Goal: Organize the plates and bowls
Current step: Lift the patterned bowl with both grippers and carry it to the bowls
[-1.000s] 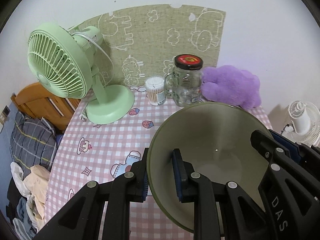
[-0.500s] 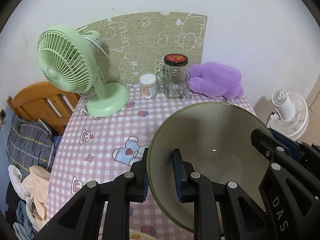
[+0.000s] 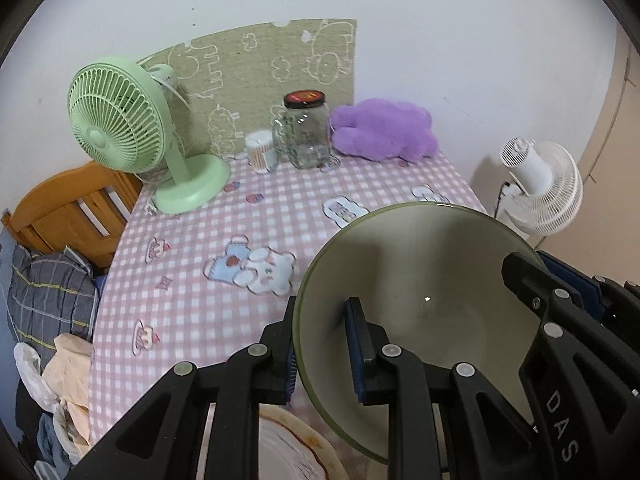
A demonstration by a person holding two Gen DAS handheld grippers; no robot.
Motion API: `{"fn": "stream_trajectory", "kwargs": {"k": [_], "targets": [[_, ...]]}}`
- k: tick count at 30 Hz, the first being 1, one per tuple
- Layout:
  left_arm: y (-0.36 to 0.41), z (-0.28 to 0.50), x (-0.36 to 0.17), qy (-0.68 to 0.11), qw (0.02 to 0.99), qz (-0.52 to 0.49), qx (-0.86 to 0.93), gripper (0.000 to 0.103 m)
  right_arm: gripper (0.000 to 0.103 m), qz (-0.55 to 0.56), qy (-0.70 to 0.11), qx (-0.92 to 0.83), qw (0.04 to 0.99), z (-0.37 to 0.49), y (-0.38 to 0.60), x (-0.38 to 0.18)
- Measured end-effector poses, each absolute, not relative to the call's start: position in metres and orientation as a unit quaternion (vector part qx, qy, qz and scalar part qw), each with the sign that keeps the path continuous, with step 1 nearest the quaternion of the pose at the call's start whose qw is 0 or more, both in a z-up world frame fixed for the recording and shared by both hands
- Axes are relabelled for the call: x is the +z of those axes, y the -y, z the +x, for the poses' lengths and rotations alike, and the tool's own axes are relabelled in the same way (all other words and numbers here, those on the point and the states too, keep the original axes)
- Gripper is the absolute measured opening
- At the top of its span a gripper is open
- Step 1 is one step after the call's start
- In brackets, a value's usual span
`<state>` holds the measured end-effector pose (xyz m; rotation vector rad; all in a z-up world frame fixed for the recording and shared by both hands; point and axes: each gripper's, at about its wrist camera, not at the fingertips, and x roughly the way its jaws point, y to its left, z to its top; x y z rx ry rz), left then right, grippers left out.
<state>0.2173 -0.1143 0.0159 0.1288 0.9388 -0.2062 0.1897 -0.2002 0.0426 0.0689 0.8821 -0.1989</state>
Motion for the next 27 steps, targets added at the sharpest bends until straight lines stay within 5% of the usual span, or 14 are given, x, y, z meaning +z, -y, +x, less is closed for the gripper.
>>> {"fn": "stream_trajectory", "kwargs": {"k": [27], "targets": [[0.140,0.105,-0.038,-0.498,0.866,0.028,-0.029,0.020,0.018,0.001,-0.468,-0.022,0.884,0.092,0.233,-0.008]]}}
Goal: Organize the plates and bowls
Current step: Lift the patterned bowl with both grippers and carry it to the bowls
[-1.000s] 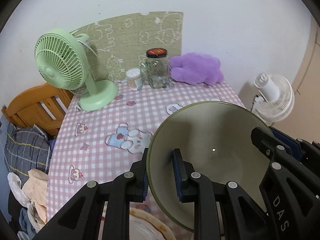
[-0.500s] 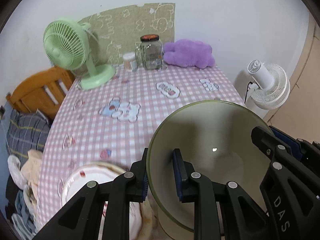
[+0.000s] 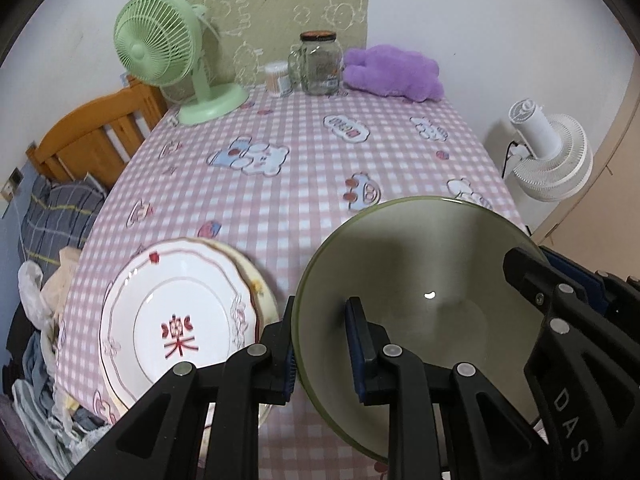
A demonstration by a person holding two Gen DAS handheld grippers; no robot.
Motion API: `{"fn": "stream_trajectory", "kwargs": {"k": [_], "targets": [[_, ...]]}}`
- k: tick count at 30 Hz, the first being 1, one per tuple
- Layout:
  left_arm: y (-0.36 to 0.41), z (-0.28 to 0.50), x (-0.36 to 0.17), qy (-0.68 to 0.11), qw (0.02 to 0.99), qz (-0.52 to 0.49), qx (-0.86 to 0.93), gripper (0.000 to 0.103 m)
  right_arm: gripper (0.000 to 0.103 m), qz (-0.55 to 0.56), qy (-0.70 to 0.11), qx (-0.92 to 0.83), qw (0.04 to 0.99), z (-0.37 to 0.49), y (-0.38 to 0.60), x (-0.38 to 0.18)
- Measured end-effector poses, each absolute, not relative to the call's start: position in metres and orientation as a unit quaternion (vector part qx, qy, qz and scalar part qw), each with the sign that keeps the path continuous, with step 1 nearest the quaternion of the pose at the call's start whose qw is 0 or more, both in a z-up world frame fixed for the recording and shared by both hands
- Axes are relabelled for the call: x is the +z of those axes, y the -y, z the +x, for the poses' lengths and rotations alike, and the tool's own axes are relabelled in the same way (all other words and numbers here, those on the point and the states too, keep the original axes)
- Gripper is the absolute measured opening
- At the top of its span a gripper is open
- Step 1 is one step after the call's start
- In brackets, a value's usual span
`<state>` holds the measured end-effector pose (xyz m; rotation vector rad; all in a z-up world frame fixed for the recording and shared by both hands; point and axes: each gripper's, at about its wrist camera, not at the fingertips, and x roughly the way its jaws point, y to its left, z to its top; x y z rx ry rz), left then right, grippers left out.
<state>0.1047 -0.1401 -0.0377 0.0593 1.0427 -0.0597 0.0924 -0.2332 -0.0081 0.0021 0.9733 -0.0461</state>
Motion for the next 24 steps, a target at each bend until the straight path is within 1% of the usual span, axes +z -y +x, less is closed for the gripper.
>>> {"fn": "stream_trajectory", "kwargs": {"k": [24], "targets": [[0.129,0.111,-0.074,-0.529,0.847,0.031,-0.029,0.020,0.018,-0.008,-0.509,-0.015,0.860,0.106,0.221,-0.044]]}}
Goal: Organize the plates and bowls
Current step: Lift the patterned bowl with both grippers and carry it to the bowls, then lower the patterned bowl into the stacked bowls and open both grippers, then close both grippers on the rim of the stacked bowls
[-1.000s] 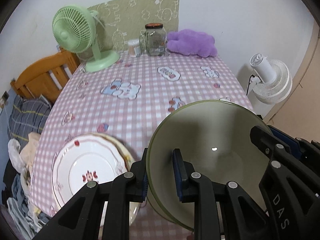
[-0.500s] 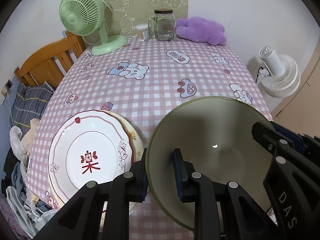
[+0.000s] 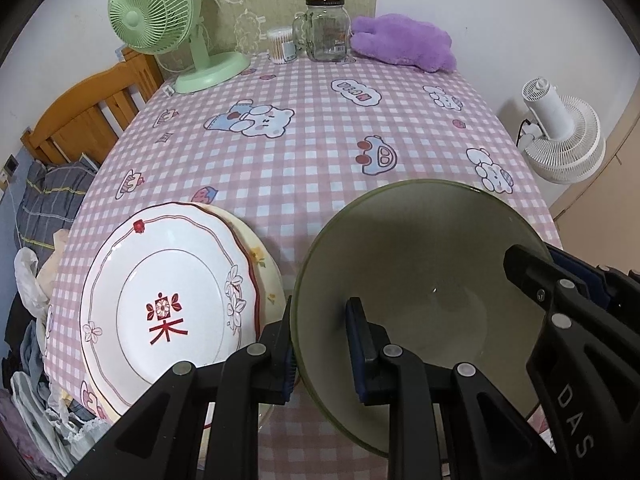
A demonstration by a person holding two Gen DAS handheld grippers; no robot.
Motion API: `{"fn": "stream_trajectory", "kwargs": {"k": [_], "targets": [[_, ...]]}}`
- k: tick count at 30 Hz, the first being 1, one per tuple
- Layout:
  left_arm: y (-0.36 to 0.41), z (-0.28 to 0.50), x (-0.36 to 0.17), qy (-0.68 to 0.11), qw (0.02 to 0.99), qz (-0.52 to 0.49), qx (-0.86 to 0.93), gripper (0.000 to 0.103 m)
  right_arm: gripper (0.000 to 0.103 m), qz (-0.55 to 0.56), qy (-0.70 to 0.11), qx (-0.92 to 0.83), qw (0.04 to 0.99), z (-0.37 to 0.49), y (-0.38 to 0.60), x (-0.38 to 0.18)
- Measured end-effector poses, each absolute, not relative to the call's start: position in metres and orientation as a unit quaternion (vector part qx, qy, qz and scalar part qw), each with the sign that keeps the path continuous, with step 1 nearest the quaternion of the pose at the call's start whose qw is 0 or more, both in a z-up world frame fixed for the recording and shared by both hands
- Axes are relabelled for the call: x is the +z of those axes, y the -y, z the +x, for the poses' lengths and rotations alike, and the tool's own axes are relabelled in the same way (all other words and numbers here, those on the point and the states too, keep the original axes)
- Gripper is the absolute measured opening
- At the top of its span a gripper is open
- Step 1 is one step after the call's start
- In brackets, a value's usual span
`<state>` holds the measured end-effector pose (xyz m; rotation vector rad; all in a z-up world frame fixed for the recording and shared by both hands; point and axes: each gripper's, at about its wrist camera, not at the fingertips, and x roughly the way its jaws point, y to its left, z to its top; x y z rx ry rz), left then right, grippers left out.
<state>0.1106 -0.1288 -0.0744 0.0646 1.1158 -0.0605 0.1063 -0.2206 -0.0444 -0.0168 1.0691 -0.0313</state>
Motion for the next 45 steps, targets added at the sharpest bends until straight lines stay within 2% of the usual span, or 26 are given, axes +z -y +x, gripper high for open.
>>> {"fn": "stream_trajectory", "kwargs": {"k": [7,13,15,18,19,21,22,23,26,31,40,45], "targets": [[0.130,0.114,-0.077,-0.525,0.850,0.036,-0.033,0.020,0.018,-0.006,-0.503,-0.017,0.864,0.108,0.221,-0.047],[0.128,0.113,-0.083,-0.544,0.836,0.029,-0.063,0.038,0.020,0.002,-0.498,-0.013,0.867,0.106,0.221,-0.046],[0.123,0.111,-0.081,-0.548,0.833,0.017,-0.069,0.040,0.022,0.009,-0.501,-0.009,0.866,0.107,0.223,-0.046],[0.113,0.110,-0.075,-0.546,0.835,0.006,-0.072,0.053,0.022,0.024,-0.510,-0.009,0.860,0.106,0.226,-0.044],[0.112,0.110,-0.073,-0.544,0.836,0.004,-0.074,0.057,0.026,0.029,-0.512,-0.009,0.858,0.106,0.227,-0.044],[0.110,0.111,-0.069,-0.539,0.838,0.006,-0.081,0.064,0.048,0.042,-0.513,-0.009,0.857,0.106,0.227,-0.041],[0.109,0.111,-0.067,-0.535,0.841,0.007,-0.086,0.069,0.064,0.047,-0.510,-0.008,0.859,0.105,0.226,-0.040],[0.108,0.112,-0.065,-0.530,0.843,0.007,-0.094,0.074,0.070,0.051,-0.505,-0.008,0.862,0.104,0.226,-0.038],[0.109,0.113,-0.061,-0.520,0.845,0.010,-0.121,0.085,0.073,0.052,-0.497,-0.011,0.866,0.102,0.220,-0.034],[0.109,0.118,-0.062,-0.520,0.839,0.013,-0.161,0.089,0.074,0.079,-0.502,-0.026,0.861,0.103,0.221,-0.038],[0.104,0.130,-0.082,-0.546,0.820,-0.021,-0.169,0.089,0.074,0.105,-0.518,-0.058,0.847,0.099,0.225,-0.054],[0.111,0.129,-0.084,-0.536,0.829,-0.009,-0.159,0.087,0.074,0.112,-0.529,-0.055,0.839,0.104,0.232,-0.063]]}}
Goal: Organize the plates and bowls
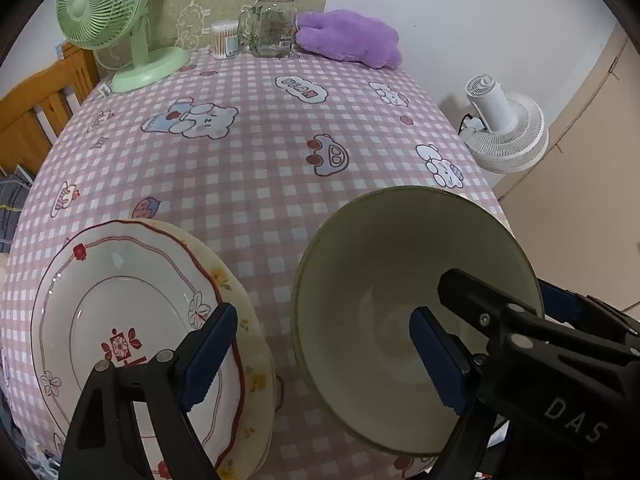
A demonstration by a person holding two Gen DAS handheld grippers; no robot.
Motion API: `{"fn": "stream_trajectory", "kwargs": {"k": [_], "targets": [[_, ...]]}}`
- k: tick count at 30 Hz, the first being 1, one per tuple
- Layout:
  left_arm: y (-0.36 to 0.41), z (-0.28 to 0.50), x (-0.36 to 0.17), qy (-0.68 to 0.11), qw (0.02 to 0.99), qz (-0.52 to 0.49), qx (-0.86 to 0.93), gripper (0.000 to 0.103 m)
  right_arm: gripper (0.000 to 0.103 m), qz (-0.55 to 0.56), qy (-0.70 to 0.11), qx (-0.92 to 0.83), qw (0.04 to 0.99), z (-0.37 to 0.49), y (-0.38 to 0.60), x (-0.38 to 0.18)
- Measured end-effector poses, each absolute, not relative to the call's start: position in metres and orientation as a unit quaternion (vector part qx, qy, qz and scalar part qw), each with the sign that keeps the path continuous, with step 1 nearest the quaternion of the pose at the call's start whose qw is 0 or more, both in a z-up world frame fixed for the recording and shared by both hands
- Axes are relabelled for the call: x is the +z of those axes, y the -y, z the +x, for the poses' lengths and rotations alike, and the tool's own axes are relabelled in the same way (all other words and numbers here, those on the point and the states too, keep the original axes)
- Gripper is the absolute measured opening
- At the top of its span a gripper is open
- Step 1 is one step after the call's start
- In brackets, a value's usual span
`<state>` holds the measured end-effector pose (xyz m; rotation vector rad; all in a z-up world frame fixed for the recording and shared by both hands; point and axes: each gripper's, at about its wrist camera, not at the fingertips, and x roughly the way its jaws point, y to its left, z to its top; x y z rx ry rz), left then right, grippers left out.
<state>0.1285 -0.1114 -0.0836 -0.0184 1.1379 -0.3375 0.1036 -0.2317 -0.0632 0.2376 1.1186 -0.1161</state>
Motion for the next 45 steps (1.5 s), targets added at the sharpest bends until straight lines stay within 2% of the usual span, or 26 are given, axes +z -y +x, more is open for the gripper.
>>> {"fn": "stream_trajectory", "kwargs": {"k": [13,25,28,29,31,45], "targets": [[0.123,0.135,-0.108,-0.581,0.798,-0.037,-0.156,0.074,0.074,0.115,-0.560,-0.021,0.820,0.117,0.243,-0.086],[0.127,0.138,-0.109,-0.578,0.796,-0.042,-0.175,0.072,0.073,0.148,-0.572,0.015,0.807,0.127,0.248,-0.100],[0.130,0.137,-0.108,-0.575,0.797,-0.038,-0.179,0.068,0.070,0.163,-0.576,0.032,0.800,0.128,0.249,-0.104],[0.131,0.136,-0.107,-0.574,0.799,-0.037,-0.176,0.067,0.062,0.165,-0.577,0.037,0.799,0.129,0.249,-0.104],[0.131,0.136,-0.107,-0.573,0.800,-0.037,-0.173,0.068,0.055,0.163,-0.573,0.056,0.801,0.129,0.245,-0.103],[0.141,0.128,-0.098,-0.562,0.815,-0.038,-0.134,0.068,0.055,0.131,-0.565,0.094,0.809,0.127,0.249,-0.095]]}}
